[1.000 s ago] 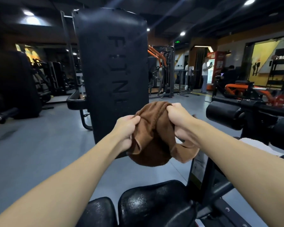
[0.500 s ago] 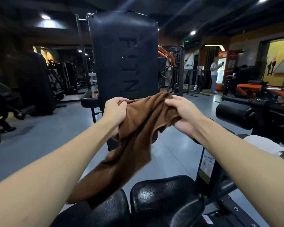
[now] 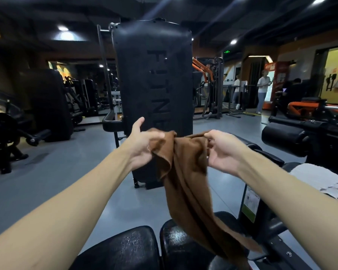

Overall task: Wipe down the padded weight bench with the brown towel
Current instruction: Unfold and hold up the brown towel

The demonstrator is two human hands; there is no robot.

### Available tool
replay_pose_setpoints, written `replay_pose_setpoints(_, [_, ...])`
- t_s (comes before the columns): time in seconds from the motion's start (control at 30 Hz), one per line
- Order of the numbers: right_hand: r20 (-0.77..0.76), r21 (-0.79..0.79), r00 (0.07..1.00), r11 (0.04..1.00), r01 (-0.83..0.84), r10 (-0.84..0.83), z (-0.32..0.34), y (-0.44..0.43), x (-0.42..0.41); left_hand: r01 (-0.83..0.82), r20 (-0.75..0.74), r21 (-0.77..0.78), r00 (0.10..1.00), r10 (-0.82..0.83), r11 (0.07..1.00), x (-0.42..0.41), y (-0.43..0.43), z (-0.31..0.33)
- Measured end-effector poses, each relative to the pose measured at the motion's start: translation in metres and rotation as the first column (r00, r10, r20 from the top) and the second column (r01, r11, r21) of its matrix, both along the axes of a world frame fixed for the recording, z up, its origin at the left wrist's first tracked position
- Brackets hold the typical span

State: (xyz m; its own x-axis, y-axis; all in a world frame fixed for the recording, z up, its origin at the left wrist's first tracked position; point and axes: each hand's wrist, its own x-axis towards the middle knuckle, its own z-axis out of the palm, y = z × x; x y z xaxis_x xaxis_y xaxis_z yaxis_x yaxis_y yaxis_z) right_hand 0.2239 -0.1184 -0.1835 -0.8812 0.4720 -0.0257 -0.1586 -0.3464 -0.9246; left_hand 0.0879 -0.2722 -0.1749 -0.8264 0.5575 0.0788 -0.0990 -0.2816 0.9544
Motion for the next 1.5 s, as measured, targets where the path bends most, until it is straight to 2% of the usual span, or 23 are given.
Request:
replay_pose_setpoints(0.07, [0.01,0.064,0.995,0.994,0.094,-0.095,0.012,0.01,0.004,-0.086,-0.126,-0.178,0.99,0.064,0.98,-0.008,-0.003,-0.014])
replay_pose_setpoints(0.13, [0.115,0.254,0.982,0.96,0.119,-0.152,0.014,0.013,0.009,-0.232,-0.245,-0.301,0.956,0.16,0.925,-0.021,-0.007,-0.023])
replay_pose_setpoints(0.2, [0.208,0.395,0.955,0.911,0.117,-0.212,0.01,0.013,0.009,-0.374,-0.383,-0.344,0.894,0.235,0.861,-0.032,-0.014,-0.031])
replay_pose_setpoints(0.27, [0.242,0.418,0.934,0.897,0.143,-0.262,0.01,0.017,0.009,-0.484,-0.489,-0.384,0.829,0.271,0.786,-0.041,-0.019,-0.043])
replay_pose_setpoints(0.33, [0.243,0.384,0.933,0.91,0.159,-0.266,0.011,0.02,0.011,-0.497,-0.455,-0.39,0.836,0.306,0.776,-0.041,-0.02,-0.049])
replay_pose_setpoints(0.4, [0.252,0.336,0.95,0.938,0.091,-0.183,0.01,0.023,0.016,-0.426,-0.213,-0.271,0.901,0.377,0.863,-0.034,-0.023,-0.04])
replay_pose_setpoints(0.47, [0.223,0.308,0.972,0.951,0.003,-0.076,0.008,0.022,0.02,-0.234,0.163,-0.059,0.957,0.241,0.97,-0.026,-0.034,-0.032])
replay_pose_setpoints(0.5, [0.185,0.281,0.982,0.96,-0.016,-0.038,0.008,0.019,0.021,-0.13,0.29,0.034,0.95,0.115,0.991,-0.025,-0.04,-0.035])
replay_pose_setpoints(0.53, [0.132,0.236,0.991,0.972,-0.002,-0.03,0.006,0.016,0.02,-0.042,0.322,-0.009,0.946,0.043,0.999,-0.026,-0.046,-0.047])
replay_pose_setpoints(0.57, [0.083,0.19,0.995,0.981,0.033,-0.049,0.005,0.012,0.017,-0.007,0.283,-0.158,0.958,0.052,0.987,-0.018,-0.054,-0.07])
replay_pose_setpoints(0.6, [0.045,0.146,0.996,0.986,0.075,-0.082,0.005,0.009,0.012,0.092,0.249,-0.248,0.968,-0.028,0.964,-0.004,-0.057,-0.092])
replay_pose_setpoints(0.63, [0.029,0.111,0.993,0.987,0.112,-0.116,0.005,0.008,0.007,0.174,0.24,-0.277,0.965,-0.108,0.945,0.013,-0.054,-0.11])
replay_pose_setpoints(0.67, [0.021,0.088,0.99,0.987,0.136,-0.138,0.007,0.007,0.002,0.202,0.249,-0.224,0.958,-0.144,0.953,0.027,-0.047,-0.119])
replay_pose_setpoints(0.8, [0.078,0.121,0.994,0.991,0.065,-0.075,0.006,0.009,0.001,0.055,0.27,0.121,0.959,-0.086,0.991,0.022,-0.017,-0.106])
replay_pose_setpoints(0.87, [0.256,0.315,0.965,0.948,-0.033,-0.052,-0.006,0.009,0.008,0.084,0.208,0.002,0.975,-0.083,0.996,0.029,-0.017,-0.11])
replay_pose_setpoints(0.93, [0.313,0.452,0.939,0.892,-0.014,-0.144,-0.015,0.013,0.011,0.072,0.149,-0.122,0.987,-0.053,0.99,0.038,-0.018,-0.121])
replay_pose_setpoints(1.03, [0.248,0.426,0.955,0.904,0.044,-0.163,-0.017,0.024,0.015,-0.183,0.138,0.048,0.975,0.175,0.982,0.034,-0.02,-0.109])
replay_pose_setpoints(1.1, [0.345,0.443,0.933,0.894,-0.065,-0.103,-0.021,0.024,0.021,-0.285,0.056,-0.03,0.956,0.286,0.958,0.022,-0.023,-0.099])
replay_pose_setpoints(1.17, [0.334,0.437,0.933,0.899,-0.027,-0.134,-0.025,0.024,0.021,-0.291,-0.058,-0.178,0.957,0.285,0.94,0.015,-0.028,-0.089])
replay_pose_setpoints(1.27, [0.23,0.259,0.955,0.957,0.128,-0.19,-0.021,0.03,0.014,-0.3,-0.052,-0.185,0.954,0.296,0.936,0.002,-0.036,-0.061])
replay_pose_setpoints(1.37, [0.323,0.198,0.944,0.98,0.008,-0.073,-0.016,0.03,0.014,-0.28,-0.046,-0.156,0.96,0.276,0.947,-0.011,-0.049,-0.037])
replay_pose_setpoints(1.43, [0.325,0.222,0.943,0.975,0.0,-0.074,-0.016,0.034,0.013,-0.309,-0.129,-0.149,0.948,0.292,0.939,-0.016,-0.054,-0.031])
replay_pose_setpoints(1.5, [0.322,0.358,0.933,0.933,0.04,-0.163,-0.013,0.035,0.013,-0.365,-0.253,-0.151,0.912,0.322,0.919,-0.022,-0.059,-0.027])
